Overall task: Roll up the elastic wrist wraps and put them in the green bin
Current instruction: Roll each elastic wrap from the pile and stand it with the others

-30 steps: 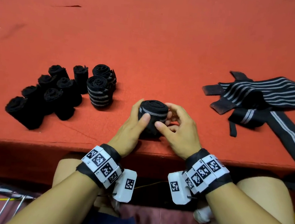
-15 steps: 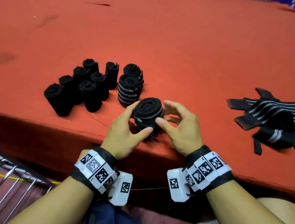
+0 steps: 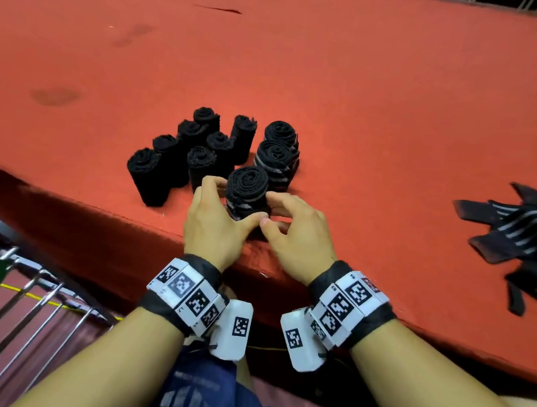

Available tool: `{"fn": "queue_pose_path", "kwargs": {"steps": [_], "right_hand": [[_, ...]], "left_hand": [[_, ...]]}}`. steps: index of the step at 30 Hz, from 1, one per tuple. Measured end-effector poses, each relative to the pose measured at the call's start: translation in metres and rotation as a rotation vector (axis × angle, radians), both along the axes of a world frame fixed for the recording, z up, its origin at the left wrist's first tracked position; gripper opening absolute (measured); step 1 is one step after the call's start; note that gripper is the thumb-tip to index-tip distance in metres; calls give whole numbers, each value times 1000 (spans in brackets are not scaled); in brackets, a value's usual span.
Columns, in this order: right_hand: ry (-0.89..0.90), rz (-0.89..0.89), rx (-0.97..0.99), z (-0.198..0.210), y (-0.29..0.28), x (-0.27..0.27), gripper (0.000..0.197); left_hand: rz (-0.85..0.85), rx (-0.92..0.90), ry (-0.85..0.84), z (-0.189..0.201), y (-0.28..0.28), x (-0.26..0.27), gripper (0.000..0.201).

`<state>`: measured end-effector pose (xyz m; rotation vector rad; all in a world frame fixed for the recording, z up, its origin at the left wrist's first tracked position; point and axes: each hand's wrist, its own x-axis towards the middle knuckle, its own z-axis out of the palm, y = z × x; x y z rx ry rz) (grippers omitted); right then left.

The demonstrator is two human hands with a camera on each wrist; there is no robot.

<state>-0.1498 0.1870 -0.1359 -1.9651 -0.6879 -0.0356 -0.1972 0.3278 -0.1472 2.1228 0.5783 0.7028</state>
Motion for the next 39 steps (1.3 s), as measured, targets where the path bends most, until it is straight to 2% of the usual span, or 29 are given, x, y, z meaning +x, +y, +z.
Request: {"fn": "queue_pose_path", "kwargs": {"steps": [5, 11, 16, 21, 24, 28, 34, 39], "right_hand": [[58, 37, -47, -5, -5, 0, 53], [94, 62, -28, -2, -7, -2, 53], [62, 40, 19, 1, -15, -2, 45], [23, -8, 99, 6, -34, -1, 37], [12, -48, 122, 9, -57, 1, 33], [-11, -153, 135, 12, -106, 6, 34], [-50, -413, 46, 11, -205, 24, 34], [-41, -678, -97, 4, -288, 38, 35]], "left_hand": [[-3, 60, 33, 0, -7, 0, 66], [-7, 69, 39, 3, -12, -3, 69], [-8, 148, -142, 9, -21, -8, 63], [-62, 254, -273, 23, -41, -4, 41], [-161, 257, -325, 30, -62, 6, 32], [-345, 172, -314, 33, -105, 31, 31], [-603, 199, -103, 30, -199, 78, 22], [-823, 296, 37, 36, -280, 107, 21]]}}
